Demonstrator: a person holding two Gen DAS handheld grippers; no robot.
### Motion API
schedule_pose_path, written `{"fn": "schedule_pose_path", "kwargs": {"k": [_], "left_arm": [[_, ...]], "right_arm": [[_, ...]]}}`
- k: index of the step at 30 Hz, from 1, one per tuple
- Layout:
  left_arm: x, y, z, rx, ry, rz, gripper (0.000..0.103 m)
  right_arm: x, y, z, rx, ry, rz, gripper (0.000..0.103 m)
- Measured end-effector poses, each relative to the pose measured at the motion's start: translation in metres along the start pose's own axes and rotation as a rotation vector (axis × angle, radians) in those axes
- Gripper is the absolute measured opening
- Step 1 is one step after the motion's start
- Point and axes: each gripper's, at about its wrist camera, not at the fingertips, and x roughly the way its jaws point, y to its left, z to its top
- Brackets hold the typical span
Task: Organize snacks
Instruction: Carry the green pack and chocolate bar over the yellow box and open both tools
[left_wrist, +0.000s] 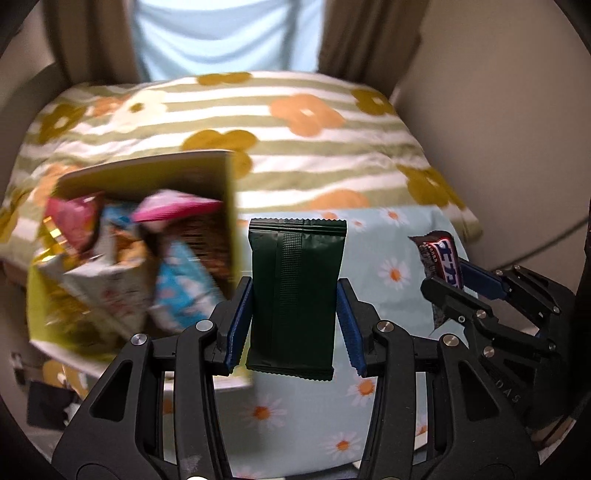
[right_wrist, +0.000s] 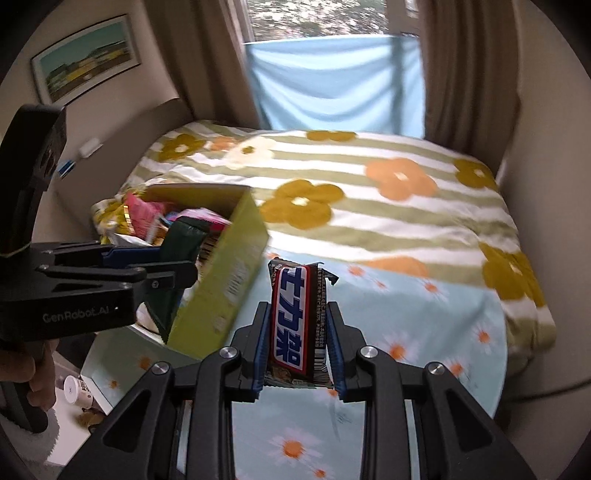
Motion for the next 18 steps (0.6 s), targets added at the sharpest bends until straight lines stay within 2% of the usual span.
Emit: {"fn": "schedule_pose_path", "kwargs": {"k": [4, 10, 15, 18], "left_arm": [[-0.02, 0.056, -0.005, -0.077, -0.032, 0.011, 0.041], [-0.036, 0.137, -0.017, -0.142, -0.047, 0.043, 0.041], [-0.037, 0.196, -0.024, -0.181, -0.046, 0.056, 0.041], [-0.031, 0.215, -0.026, -0.163, -0.032, 0.059, 0.041]], "right_arm": [[0.008, 0.04, 0.016, -0.029, -0.012, 0.047, 0.026], [0.035, 0.093, 0.03, 0.014, 0.003, 0.115, 0.026], [0.06, 0.125, 0.033, 0.027, 0.037, 0.125, 0.026], [0.072, 0.14, 0.035, 0.044, 0.05, 0.114, 0.026]]}}
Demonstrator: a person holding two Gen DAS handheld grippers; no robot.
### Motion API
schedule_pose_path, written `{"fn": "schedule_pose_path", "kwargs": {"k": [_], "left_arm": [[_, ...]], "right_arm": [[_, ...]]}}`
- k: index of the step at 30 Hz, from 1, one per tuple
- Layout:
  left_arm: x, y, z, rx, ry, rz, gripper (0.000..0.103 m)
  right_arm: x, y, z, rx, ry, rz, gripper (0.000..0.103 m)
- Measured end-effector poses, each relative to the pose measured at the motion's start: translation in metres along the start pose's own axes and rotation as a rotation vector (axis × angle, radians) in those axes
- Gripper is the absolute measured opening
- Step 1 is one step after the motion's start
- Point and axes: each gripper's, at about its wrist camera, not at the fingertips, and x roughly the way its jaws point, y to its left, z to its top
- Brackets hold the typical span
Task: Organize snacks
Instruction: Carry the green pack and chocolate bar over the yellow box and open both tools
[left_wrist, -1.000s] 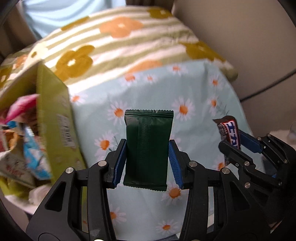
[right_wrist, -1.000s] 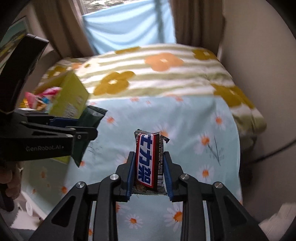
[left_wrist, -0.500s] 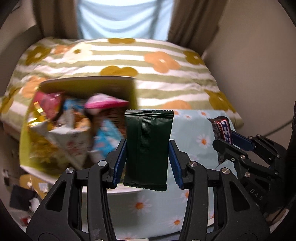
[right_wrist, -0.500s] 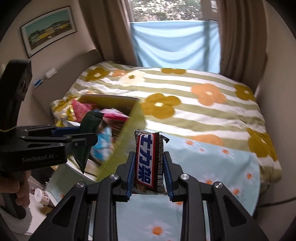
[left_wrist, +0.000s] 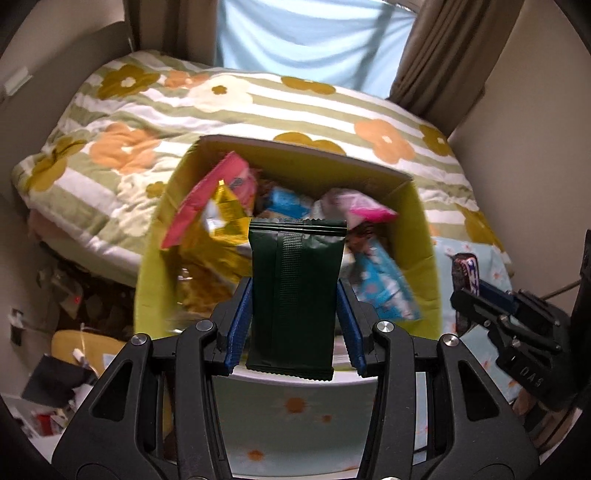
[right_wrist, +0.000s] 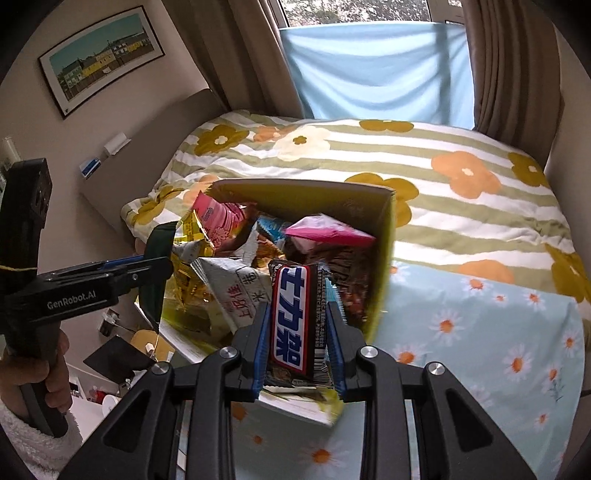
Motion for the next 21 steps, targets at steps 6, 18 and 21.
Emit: {"fn": "schedule_pose_path", "kwargs": {"k": [6, 18, 21], "left_arm": [[0.024, 0.015, 0.001, 0.046, 0.027, 0.015, 0.051], [0.018, 0.03, -0.014, 0.091, -0.013, 0.009, 0.103], [0.012, 0.037, -0.018, 0.07, -0.024, 0.012, 0.103]], "right_arm": [[0.015, 0.007, 0.0, 0.051, 0.003, -0.035, 0.026], [0.024, 0.016, -0.007, 0.078, 0.018, -0.088, 0.026], [0.025, 0.019, -0.005, 0.067, 0.02, -0.083, 0.026]]}}
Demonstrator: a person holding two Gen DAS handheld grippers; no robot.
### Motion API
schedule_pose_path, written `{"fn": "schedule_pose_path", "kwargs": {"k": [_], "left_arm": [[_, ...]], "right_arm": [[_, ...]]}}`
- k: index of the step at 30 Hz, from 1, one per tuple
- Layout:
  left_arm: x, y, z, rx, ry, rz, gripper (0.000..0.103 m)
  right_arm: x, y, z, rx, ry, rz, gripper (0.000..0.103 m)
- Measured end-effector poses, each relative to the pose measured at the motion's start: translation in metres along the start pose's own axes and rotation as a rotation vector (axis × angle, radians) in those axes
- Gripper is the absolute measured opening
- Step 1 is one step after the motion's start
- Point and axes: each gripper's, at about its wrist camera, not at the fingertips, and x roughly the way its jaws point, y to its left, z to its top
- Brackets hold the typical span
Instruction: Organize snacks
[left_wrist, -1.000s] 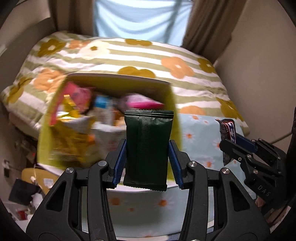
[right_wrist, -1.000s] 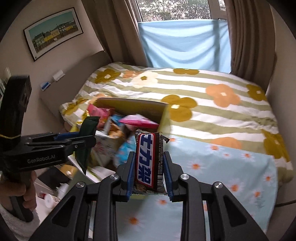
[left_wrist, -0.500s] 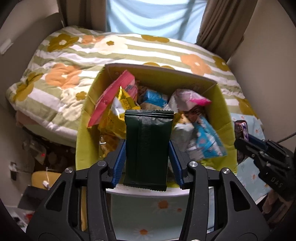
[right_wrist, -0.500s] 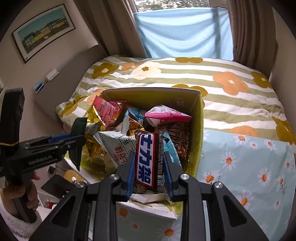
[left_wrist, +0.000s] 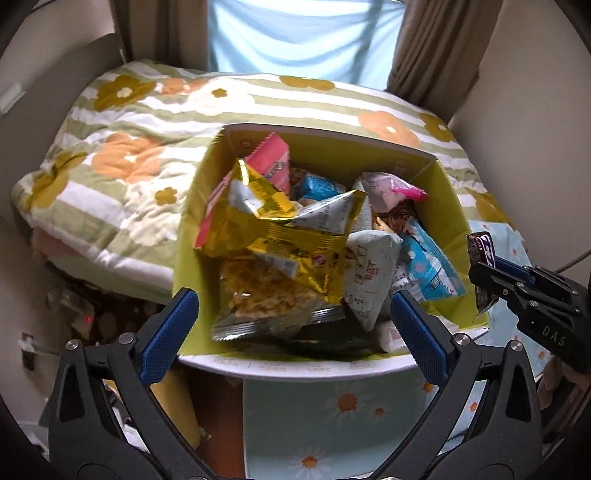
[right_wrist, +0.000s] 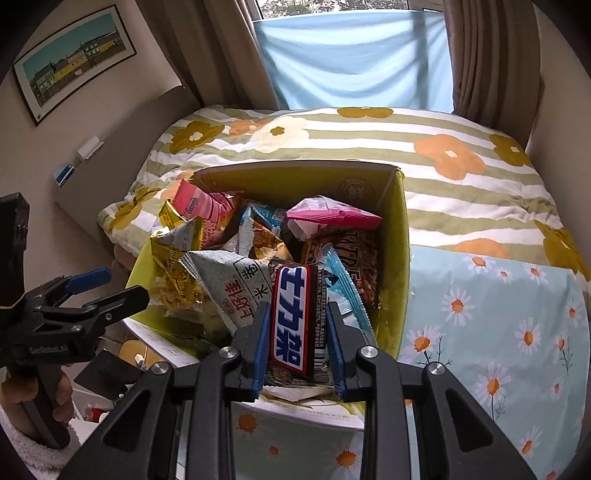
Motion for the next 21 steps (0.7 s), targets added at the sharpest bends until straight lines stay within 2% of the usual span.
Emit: {"fn": "schedule_pose_path", "kwargs": {"k": [6, 8, 9, 10, 15, 21], "left_arm": [[-0.006, 0.004, -0.004, 0.009, -0.007, 0.026, 0.103], [-0.005, 0.004, -0.006, 0.008, -0.01, 0.022, 0.103], [-0.003, 0.003, -0.009, 0.013, -0.007, 0.022, 0.103], [-0.002, 0.003, -0.011, 0.02, -0.004, 0.03, 0.103], [-0.002, -0.002, -0.02, 0.077, -0.002, 0.076, 0.103], [-0.021, -0.014, -0.031, 0.053, -0.032, 0.083, 0.103]], "right_arm": [[0.005, 0.011, 0.004, -0.007, 0.018, 0.031, 0.027], [0.01, 0.017, 0.004, -0.022, 0.021, 0.013, 0.052], [0.011, 0.017, 0.003, -0.022, 0.014, -0.006, 0.079], [0.011, 0.018, 0.001, -0.014, -0.006, -0.029, 0.096], [0.002, 0.013, -0.008, 0.016, -0.045, -0.091, 0.099], [-0.024, 0.005, -0.02, 0.02, -0.081, -0.093, 0.099]]}}
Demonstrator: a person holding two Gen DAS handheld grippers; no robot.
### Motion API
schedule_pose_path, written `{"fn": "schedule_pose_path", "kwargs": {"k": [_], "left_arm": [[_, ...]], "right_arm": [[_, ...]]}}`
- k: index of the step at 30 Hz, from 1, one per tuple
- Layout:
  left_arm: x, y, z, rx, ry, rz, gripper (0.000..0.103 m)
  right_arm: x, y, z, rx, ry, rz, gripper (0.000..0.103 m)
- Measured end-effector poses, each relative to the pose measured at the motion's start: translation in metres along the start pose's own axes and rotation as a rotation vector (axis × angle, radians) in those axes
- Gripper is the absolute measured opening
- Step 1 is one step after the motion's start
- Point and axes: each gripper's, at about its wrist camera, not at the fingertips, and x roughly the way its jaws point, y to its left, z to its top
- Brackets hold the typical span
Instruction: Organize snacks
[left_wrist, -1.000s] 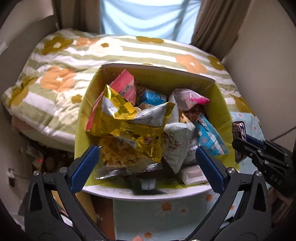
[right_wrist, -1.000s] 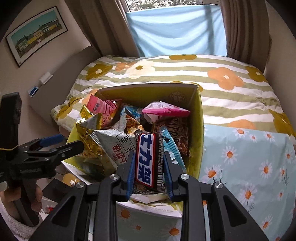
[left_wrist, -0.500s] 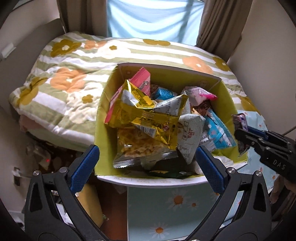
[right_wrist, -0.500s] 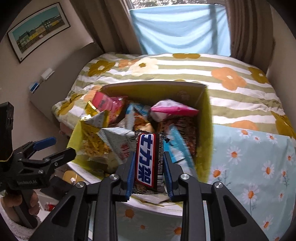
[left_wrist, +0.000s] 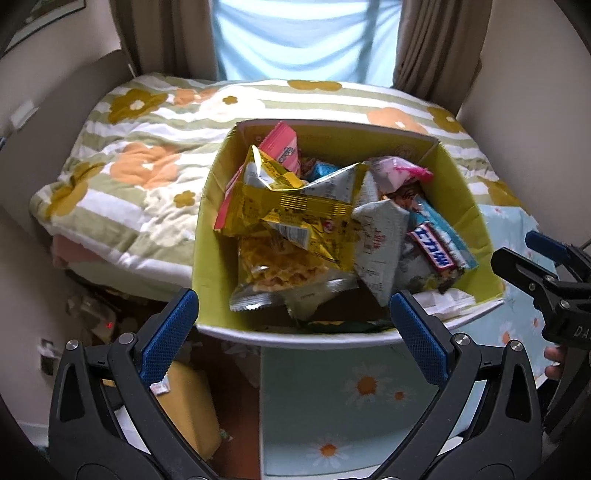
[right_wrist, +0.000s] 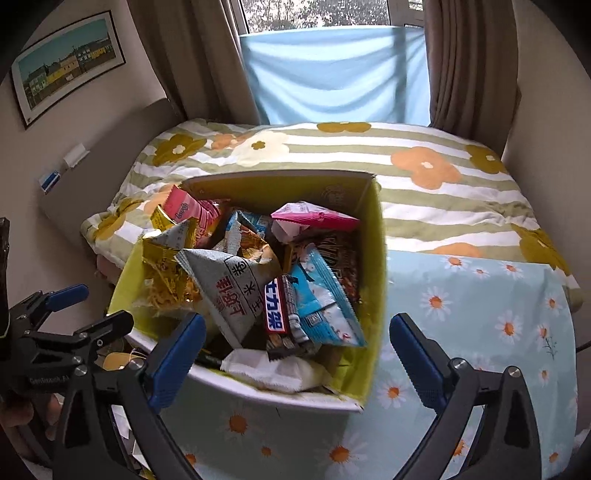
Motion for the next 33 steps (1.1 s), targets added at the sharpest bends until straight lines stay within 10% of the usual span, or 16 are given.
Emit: {"fn": "schedule_pose_path", "kwargs": {"k": [22, 33], "left_arm": [[-0.205, -0.165, -0.076, 0.062, -0.426, -0.023, 0.103], [-0.237, -0.21, -0.115, 0.086, -0.486, -0.032, 0.103]], "right_arm": [[-0.242, -0.072, -0.079, -0.027, -0.362, -0.198, 0.101], [-0.277, -0.102, -0.122, 0.013, -0.401, -0.263, 0.101]]}}
